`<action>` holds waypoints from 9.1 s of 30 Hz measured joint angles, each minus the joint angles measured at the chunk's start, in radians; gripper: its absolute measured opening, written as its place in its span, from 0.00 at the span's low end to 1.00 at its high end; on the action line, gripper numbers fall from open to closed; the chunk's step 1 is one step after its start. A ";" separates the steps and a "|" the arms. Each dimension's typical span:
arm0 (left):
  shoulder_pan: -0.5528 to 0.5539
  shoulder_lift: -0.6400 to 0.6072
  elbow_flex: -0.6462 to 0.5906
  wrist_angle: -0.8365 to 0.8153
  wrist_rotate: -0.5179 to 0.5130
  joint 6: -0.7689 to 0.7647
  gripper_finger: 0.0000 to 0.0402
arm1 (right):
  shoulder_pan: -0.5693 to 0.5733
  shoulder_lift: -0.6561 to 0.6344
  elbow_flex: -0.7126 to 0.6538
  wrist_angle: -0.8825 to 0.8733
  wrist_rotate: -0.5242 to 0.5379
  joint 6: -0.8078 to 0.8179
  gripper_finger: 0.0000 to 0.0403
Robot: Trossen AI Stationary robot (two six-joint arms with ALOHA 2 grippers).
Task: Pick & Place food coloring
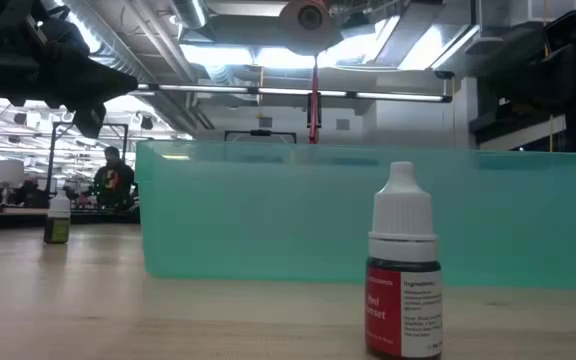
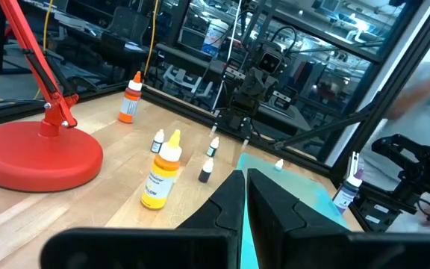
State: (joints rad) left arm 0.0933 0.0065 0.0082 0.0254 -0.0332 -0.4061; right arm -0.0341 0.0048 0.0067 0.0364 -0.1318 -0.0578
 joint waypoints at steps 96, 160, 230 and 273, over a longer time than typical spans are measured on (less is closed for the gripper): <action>0.000 0.000 0.000 0.000 0.000 0.000 0.04 | 0.000 0.000 0.000 0.000 0.000 0.000 0.04; 0.000 0.000 0.000 0.026 -0.220 0.000 0.04 | 0.000 0.000 0.000 -0.005 0.183 0.133 0.04; 0.061 1.025 0.887 -0.882 -0.136 0.264 0.60 | 0.000 0.730 0.679 -0.264 0.183 0.171 0.40; 0.146 1.262 0.522 -0.371 -0.051 0.175 0.50 | 0.000 0.732 0.679 -0.267 0.155 0.072 0.40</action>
State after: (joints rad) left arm 0.2398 1.2682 0.5304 -0.3461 -0.0837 -0.2314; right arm -0.0338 0.7372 0.6857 -0.2302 0.0235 0.0138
